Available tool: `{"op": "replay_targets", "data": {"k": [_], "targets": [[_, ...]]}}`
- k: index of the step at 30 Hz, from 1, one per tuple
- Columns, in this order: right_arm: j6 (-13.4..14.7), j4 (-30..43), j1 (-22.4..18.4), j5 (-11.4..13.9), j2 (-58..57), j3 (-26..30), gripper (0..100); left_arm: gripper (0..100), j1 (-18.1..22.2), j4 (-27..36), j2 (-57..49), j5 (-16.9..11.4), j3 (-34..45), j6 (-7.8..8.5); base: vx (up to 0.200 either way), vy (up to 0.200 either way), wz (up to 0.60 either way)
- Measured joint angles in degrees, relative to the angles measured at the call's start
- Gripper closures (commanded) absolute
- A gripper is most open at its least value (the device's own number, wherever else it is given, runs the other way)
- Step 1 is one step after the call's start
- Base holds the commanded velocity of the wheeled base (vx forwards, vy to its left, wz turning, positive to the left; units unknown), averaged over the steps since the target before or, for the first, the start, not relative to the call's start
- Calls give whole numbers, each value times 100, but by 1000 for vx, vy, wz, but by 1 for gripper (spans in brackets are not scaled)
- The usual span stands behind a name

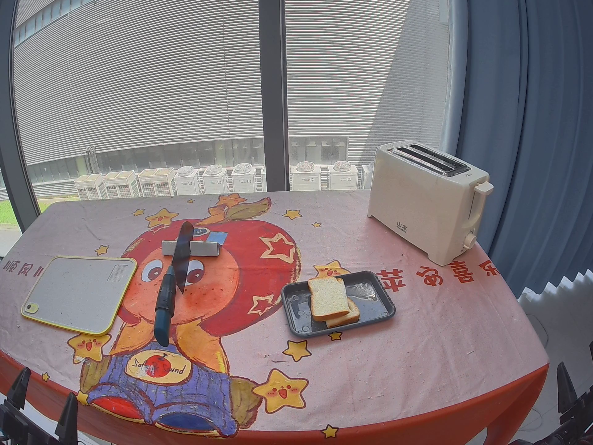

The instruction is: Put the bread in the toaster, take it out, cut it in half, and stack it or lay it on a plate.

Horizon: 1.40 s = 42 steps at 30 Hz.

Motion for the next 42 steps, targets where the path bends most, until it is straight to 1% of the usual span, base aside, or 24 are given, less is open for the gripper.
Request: {"op": "replay_targets", "data": {"k": [42], "targets": [[-5,16,10,-5,0,0,0,0,-1,0,1,6,0,-9,0,0,0]]}}
